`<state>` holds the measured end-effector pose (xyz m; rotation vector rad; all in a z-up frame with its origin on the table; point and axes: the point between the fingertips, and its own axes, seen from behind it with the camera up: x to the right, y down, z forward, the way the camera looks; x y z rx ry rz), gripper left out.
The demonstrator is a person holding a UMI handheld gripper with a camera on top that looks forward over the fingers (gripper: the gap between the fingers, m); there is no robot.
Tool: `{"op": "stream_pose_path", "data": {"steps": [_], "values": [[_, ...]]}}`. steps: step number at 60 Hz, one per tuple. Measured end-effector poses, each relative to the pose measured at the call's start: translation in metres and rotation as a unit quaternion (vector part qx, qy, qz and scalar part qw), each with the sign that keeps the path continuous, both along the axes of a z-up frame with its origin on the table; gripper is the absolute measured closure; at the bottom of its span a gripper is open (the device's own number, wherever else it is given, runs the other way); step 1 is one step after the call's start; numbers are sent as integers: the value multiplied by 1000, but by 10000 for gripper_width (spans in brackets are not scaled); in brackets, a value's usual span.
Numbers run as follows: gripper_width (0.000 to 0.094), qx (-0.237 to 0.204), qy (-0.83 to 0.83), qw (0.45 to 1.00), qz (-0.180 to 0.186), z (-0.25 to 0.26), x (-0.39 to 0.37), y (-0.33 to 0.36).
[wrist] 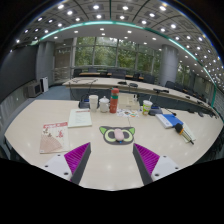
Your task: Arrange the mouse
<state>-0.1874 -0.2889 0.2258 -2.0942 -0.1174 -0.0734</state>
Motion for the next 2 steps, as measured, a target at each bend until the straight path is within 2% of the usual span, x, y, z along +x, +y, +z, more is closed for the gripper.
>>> {"op": "stream_pose_path", "data": {"steps": [2], "values": [[81, 0, -3, 1000, -1, 0, 1, 0]]}}
